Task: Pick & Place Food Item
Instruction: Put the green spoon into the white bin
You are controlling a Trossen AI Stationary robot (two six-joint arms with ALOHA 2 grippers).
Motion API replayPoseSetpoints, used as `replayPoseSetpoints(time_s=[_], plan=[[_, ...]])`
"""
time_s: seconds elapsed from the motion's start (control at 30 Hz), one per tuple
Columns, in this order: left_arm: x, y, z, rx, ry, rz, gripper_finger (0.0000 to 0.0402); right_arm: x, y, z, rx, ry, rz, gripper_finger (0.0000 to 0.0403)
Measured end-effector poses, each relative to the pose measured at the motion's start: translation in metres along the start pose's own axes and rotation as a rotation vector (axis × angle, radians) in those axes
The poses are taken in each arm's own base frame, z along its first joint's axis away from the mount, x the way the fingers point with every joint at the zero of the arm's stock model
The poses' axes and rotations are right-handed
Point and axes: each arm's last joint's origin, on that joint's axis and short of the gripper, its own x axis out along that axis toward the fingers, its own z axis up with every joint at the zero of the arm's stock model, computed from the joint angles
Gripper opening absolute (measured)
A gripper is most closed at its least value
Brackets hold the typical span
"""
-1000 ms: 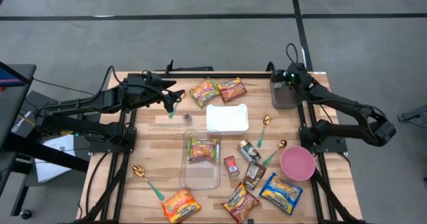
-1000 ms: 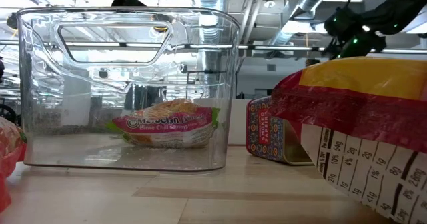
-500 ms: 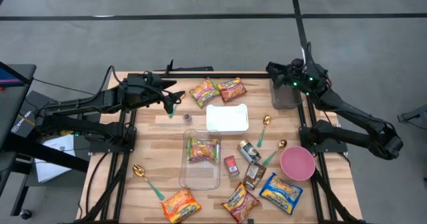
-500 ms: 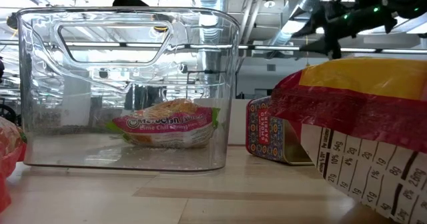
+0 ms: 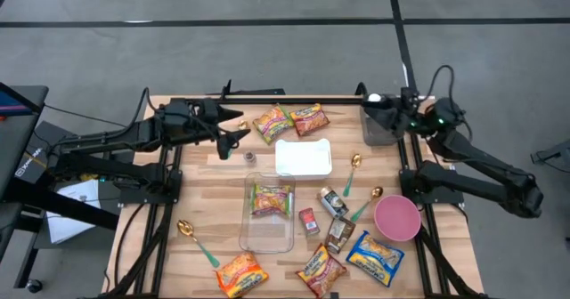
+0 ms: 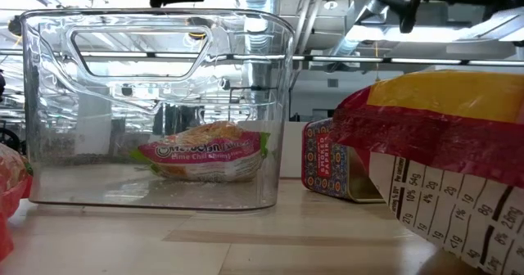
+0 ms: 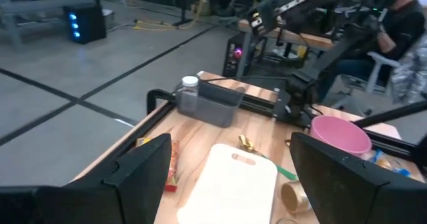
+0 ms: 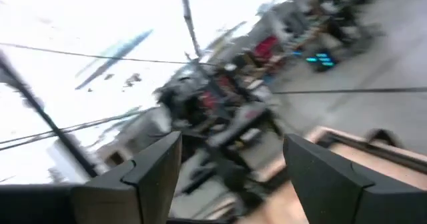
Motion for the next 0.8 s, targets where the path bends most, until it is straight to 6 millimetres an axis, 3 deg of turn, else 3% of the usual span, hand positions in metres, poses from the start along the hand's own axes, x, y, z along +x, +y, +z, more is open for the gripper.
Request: replayPoseSetpoints(time_s=[0.4,0.8], plan=[[-0.002,-0.01,0.0,0.005,-0.01,-0.064,0.03,-0.012,0.027,-0.003,0.034,-0.033,0.112,0.0255],[-0.003,-0.012,0.008,-0.014,-0.086,-0.08,0.03,-0.012,0.028,-0.004,0.032,-0.045,0.103,0.0255]])
